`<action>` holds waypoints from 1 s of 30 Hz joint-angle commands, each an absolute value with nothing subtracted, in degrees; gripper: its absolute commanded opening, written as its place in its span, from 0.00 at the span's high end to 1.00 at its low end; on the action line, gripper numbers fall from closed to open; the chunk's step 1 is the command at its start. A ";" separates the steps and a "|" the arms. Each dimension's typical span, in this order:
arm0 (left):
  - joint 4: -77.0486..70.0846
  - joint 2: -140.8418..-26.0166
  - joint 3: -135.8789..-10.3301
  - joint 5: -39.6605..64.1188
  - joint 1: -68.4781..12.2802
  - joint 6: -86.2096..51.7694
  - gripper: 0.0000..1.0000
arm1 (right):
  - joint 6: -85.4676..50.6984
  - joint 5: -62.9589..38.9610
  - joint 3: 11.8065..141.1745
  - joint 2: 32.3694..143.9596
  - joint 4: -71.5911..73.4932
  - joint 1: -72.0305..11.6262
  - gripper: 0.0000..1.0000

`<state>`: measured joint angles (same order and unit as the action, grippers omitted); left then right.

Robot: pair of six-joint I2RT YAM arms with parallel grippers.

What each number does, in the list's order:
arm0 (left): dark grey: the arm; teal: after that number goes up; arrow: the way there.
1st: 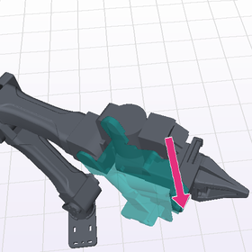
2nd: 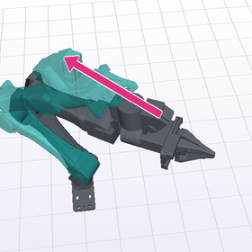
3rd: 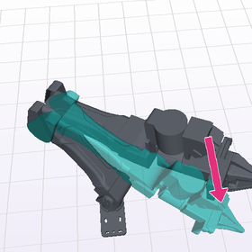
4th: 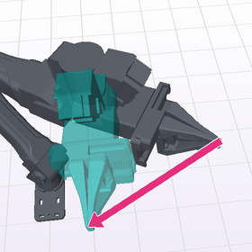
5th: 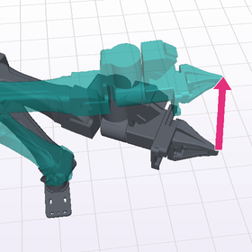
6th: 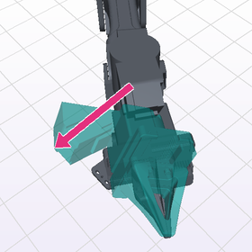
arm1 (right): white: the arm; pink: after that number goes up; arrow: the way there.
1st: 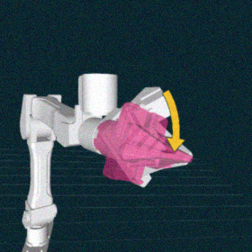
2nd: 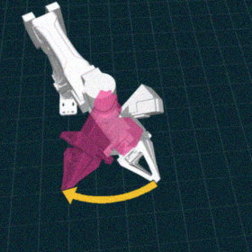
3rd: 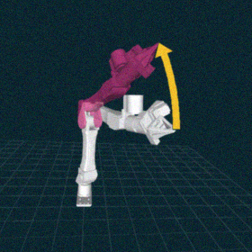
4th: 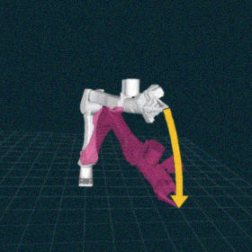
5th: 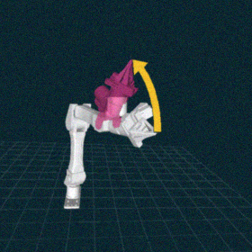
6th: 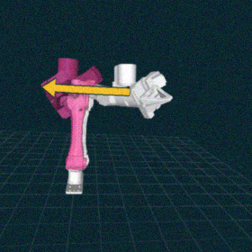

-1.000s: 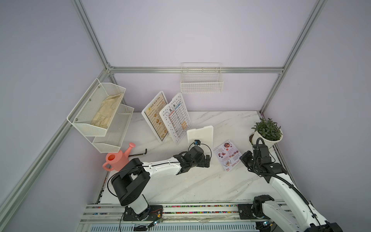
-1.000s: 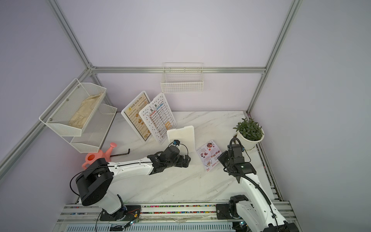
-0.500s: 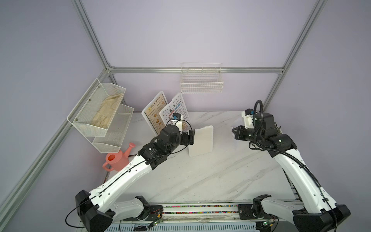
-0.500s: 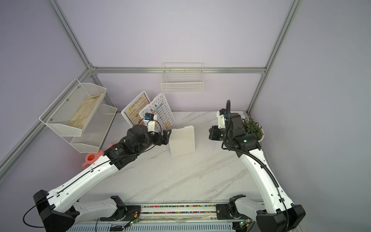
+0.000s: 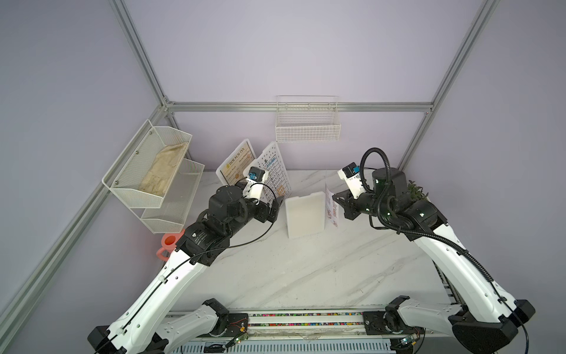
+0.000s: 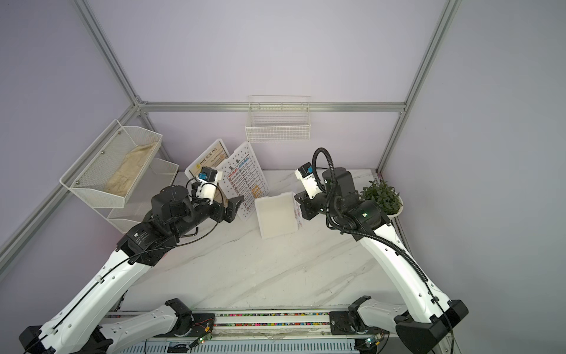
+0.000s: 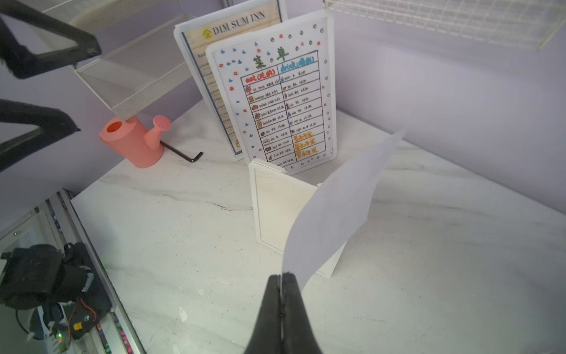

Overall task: Insert the menus into the narrow rack
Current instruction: Pick up the menu from the center of the board.

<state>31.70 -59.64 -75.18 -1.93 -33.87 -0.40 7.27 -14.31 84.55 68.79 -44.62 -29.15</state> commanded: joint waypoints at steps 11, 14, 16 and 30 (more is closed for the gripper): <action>38.91 -64.77 -86.42 16.55 -33.71 9.91 0.00 | 31.46 -31.45 98.77 73.68 -62.80 -29.27 1.00; 40.12 -65.71 -87.89 16.92 -33.69 9.76 0.00 | 31.39 -30.67 98.69 73.52 -63.39 -29.27 1.00; 41.11 -66.33 -89.04 17.62 -33.74 10.18 0.00 | 31.54 -29.38 98.54 73.39 -63.98 -29.27 1.00; 45.85 -75.15 -96.35 25.68 -34.59 14.68 0.00 | 34.86 -29.51 93.99 70.69 -62.55 -29.90 1.00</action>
